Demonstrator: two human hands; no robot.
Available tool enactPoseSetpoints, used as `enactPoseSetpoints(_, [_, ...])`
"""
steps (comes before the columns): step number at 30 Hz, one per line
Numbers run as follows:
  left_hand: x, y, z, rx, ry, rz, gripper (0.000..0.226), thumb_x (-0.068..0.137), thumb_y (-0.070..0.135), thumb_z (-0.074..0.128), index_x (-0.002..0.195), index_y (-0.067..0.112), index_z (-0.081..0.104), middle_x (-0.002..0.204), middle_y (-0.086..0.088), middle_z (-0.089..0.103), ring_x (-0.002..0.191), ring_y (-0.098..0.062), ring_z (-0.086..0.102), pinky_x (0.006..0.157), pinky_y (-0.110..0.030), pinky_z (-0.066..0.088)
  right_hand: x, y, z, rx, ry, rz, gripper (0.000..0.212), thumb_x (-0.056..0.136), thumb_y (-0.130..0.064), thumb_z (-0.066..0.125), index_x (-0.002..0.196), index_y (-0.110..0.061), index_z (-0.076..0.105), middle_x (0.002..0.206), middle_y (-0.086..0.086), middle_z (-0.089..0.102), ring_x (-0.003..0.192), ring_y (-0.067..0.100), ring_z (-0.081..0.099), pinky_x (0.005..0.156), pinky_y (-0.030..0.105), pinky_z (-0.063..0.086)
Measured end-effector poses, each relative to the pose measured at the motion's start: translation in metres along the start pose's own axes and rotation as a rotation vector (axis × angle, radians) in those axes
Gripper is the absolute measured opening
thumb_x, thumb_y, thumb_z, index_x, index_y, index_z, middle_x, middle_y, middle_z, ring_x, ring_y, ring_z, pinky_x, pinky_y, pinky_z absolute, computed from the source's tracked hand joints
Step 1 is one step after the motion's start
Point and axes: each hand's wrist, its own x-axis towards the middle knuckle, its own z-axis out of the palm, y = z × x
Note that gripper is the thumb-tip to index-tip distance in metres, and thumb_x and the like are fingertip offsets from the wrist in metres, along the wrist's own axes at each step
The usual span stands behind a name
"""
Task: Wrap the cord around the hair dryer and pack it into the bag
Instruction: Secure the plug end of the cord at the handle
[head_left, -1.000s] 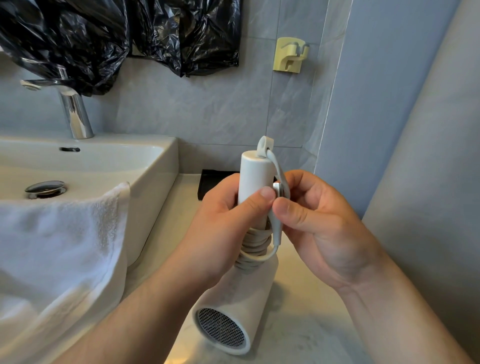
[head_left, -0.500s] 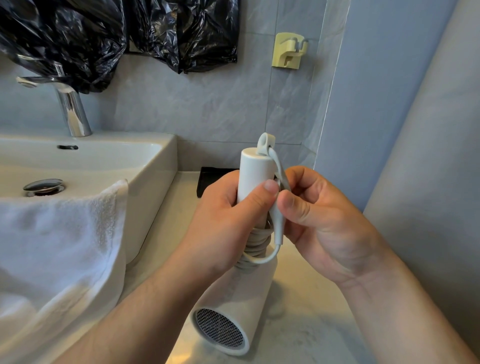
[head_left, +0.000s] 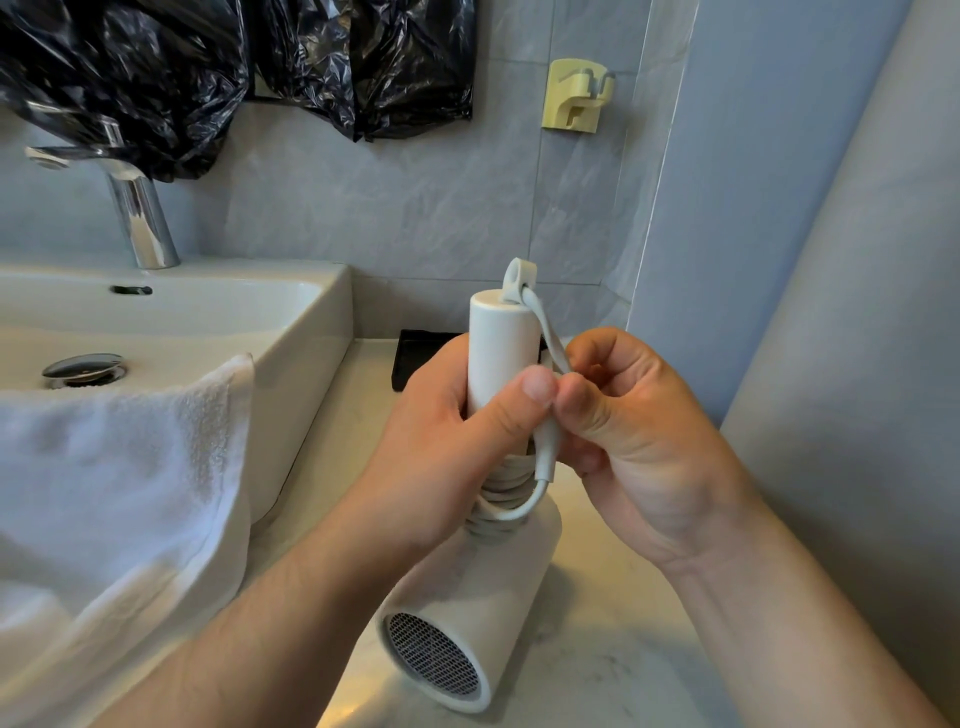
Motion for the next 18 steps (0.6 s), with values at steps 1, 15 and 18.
enactPoseSetpoints(1, [0.001, 0.0, -0.002, -0.019, -0.043, -0.015, 0.074, 0.072, 0.067, 0.068, 0.099, -0.002, 0.063, 0.09, -0.033, 0.064, 0.085, -0.052, 0.063, 0.072, -0.066, 0.05, 0.0, 0.0, 0.0, -0.022, 0.002, -0.009, 0.045, 0.035, -0.039, 0.093, 0.063, -0.024, 0.062, 0.058, -0.002, 0.056, 0.053, 0.012, 0.05, 0.045, 0.017, 0.039])
enactPoseSetpoints(15, [-0.001, -0.005, -0.011, 0.038, 0.077, 0.064, 0.05, 0.074, 0.047, 0.061, 0.091, 0.0, 0.061, 0.084, -0.027, 0.061, 0.072, -0.038, 0.06, 0.061, -0.047, 0.048, 0.001, 0.004, -0.007, -0.301, -0.012, 0.004, 0.011, 0.073, -0.017, 0.067, 0.083, -0.02, 0.073, 0.072, -0.003, 0.063, 0.062, 0.008, 0.05, 0.057, 0.02, 0.038])
enactPoseSetpoints(18, [-0.003, -0.004, -0.007, 0.054, 0.077, 0.091, 0.04, 0.073, 0.046, 0.06, 0.084, 0.008, 0.06, 0.069, 0.001, 0.063, 0.062, -0.009, 0.059, 0.055, -0.022, 0.046, 0.0, 0.004, -0.008, -0.277, -0.016, 0.008, 0.015, 0.072, -0.018, 0.07, 0.085, -0.012, 0.068, 0.071, 0.003, 0.058, 0.063, 0.014, 0.046, 0.058, 0.024, 0.035])
